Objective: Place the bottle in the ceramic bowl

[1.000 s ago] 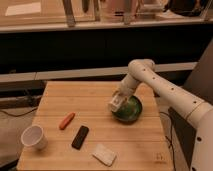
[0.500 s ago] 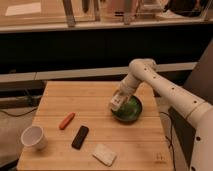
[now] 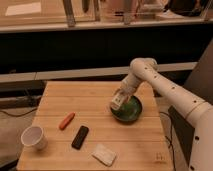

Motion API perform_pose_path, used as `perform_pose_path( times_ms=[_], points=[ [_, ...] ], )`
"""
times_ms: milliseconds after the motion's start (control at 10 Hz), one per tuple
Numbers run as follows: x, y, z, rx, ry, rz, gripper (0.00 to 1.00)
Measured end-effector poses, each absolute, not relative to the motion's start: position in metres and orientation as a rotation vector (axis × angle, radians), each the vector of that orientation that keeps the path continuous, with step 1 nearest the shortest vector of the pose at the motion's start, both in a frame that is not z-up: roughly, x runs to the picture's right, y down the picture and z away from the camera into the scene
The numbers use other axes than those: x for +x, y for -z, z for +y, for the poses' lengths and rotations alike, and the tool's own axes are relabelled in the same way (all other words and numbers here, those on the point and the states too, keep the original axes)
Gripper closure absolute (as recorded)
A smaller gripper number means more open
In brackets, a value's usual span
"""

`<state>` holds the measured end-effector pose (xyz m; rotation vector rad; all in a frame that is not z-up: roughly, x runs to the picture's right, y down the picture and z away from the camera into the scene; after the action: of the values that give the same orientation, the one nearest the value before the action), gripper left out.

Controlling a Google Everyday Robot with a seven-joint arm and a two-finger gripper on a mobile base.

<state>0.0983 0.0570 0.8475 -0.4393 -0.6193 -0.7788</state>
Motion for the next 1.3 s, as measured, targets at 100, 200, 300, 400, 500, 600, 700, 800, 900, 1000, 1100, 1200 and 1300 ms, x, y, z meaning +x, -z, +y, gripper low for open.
perform_pose_path(
  times_ms=[100, 200, 300, 400, 500, 600, 700, 800, 900, 1000, 1100, 1200, 1300],
  points=[
    [0.099, -0.848, 0.056, -0.440, 0.777, -0.619, 0.96],
    [0.100, -0.848, 0.056, -0.441, 0.775, -0.618, 0.96],
    [0.102, -0.849, 0.055, -0.440, 0.772, -0.617, 0.96],
    [0.103, -0.849, 0.054, -0.441, 0.770, -0.616, 0.96],
    [0.103, -0.850, 0.054, -0.441, 0.769, -0.615, 0.96],
    [0.104, -0.850, 0.053, -0.442, 0.766, -0.614, 0.96],
    [0.105, -0.851, 0.052, -0.442, 0.765, -0.613, 0.96],
    [0.106, -0.851, 0.052, -0.442, 0.763, -0.612, 0.96],
    [0.107, -0.852, 0.051, -0.443, 0.760, -0.611, 0.96],
    [0.108, -0.852, 0.050, -0.443, 0.757, -0.609, 0.96],
    [0.109, -0.852, 0.050, -0.444, 0.756, -0.608, 0.96],
    [0.109, -0.853, 0.050, -0.444, 0.755, -0.608, 0.96],
    [0.110, -0.853, 0.049, -0.444, 0.753, -0.607, 0.94]
  ],
)
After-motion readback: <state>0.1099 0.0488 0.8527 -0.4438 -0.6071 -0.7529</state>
